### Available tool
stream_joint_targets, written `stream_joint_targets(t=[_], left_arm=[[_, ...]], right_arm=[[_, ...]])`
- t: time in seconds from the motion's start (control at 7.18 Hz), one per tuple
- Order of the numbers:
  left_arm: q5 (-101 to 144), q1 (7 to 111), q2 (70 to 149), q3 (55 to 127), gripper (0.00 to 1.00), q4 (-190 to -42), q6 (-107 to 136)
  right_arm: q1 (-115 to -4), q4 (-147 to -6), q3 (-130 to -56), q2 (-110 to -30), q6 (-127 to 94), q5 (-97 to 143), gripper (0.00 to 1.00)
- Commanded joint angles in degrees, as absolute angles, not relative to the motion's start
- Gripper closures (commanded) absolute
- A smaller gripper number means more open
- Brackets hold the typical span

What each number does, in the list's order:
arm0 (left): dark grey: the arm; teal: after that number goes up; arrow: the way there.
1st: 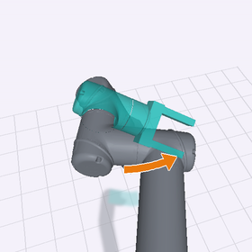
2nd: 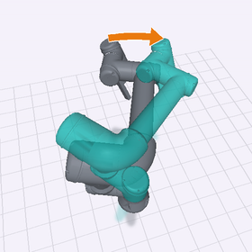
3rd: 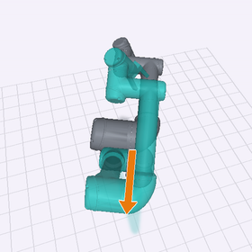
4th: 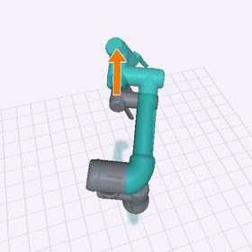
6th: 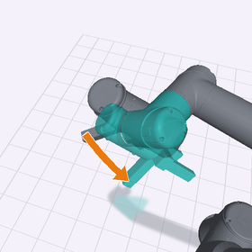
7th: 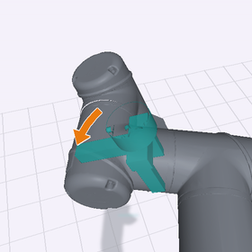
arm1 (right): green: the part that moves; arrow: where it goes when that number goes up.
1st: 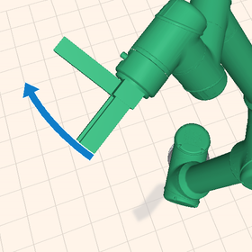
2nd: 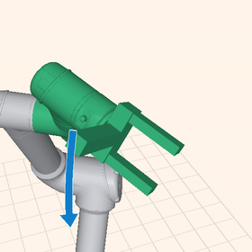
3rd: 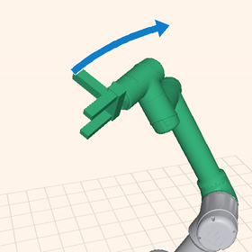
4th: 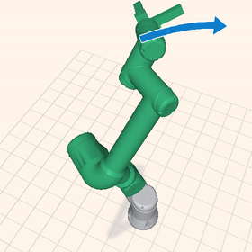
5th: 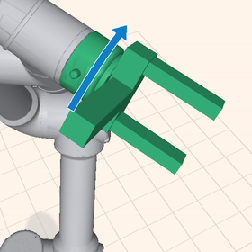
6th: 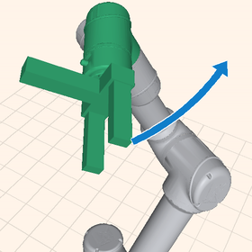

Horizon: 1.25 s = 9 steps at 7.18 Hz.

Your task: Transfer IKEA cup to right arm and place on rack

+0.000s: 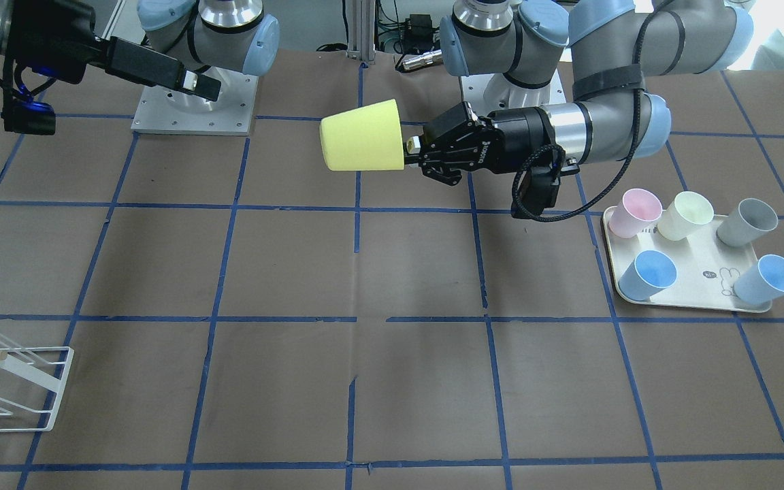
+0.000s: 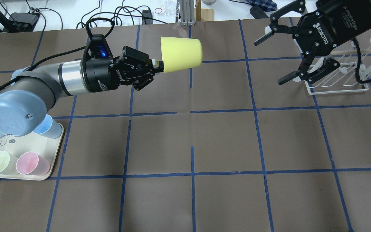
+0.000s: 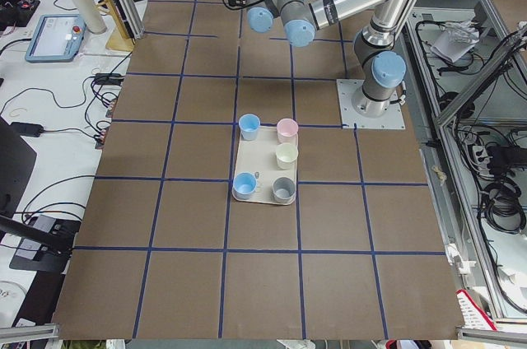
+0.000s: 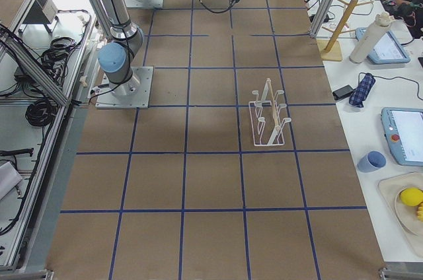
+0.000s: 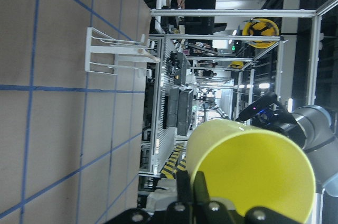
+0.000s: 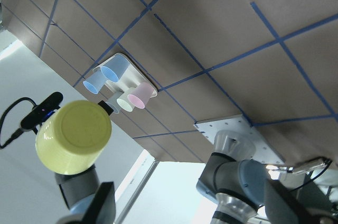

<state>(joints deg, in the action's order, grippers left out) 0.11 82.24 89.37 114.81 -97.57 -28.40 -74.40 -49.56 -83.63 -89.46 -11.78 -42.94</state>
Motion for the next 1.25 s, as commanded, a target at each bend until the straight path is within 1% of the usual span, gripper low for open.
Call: stream_joint_targets(t=[0.0, 0.56, 1.11], left_arm=[[7.53, 86.82, 88.68, 116.27, 1.0, -97.65, -28.3], [14.23, 90.52, 88.86, 116.63, 1.0, -98.44, -28.21], [14.94, 90.53, 90.61, 116.54, 1.0, -97.65, -28.56]], right_arm=[[-74.36, -46.85, -84.72, -89.04, -29.03, -35.72, 0.0], [-74.36, -45.97, -84.55, -85.52, -33.3, -24.29, 0.0], [-78.48, -44.3, -84.64, -86.22, -33.14, -24.08, 0.0]])
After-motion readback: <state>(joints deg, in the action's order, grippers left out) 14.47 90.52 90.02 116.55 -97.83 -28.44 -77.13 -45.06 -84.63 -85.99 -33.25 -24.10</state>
